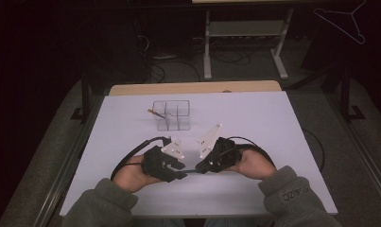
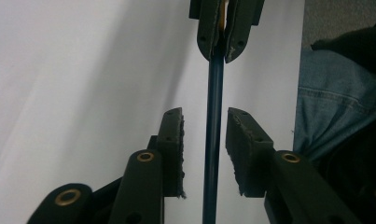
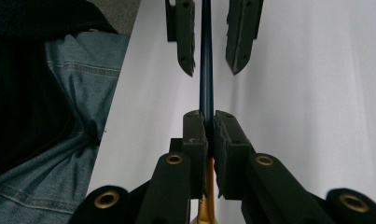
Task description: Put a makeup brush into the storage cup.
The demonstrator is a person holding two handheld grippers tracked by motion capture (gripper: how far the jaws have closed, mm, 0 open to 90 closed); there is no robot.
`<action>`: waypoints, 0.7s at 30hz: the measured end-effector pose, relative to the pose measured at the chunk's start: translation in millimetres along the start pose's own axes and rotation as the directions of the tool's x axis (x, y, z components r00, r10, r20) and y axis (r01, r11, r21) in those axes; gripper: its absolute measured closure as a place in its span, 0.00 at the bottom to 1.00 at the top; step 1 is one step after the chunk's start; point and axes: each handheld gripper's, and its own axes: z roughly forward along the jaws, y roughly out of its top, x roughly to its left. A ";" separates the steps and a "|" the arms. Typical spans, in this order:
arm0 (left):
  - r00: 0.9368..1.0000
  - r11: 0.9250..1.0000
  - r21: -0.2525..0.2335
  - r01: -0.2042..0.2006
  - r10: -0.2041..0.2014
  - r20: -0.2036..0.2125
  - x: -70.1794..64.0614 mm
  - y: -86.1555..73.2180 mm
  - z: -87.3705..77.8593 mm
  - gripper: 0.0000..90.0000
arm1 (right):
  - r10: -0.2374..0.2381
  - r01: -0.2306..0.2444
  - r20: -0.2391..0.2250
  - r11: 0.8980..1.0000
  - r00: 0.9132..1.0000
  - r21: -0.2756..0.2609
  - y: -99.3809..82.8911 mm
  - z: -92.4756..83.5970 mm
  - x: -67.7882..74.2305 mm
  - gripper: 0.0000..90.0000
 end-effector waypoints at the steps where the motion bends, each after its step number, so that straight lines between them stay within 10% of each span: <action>1: 1.000 1.000 0.007 -0.009 0.009 0.002 -0.5 0.1 0.8 0.78 | -0.005 0.005 -0.002 1.000 1.000 0.002 0.9 0.4 0.5 0.92; 21: 0.997 0.998 0.023 -0.055 0.054 0.057 -4.8 -2.6 6.3 0.94 | -0.022 0.022 -0.009 1.000 1.000 -0.004 0.7 5.1 7.2 0.92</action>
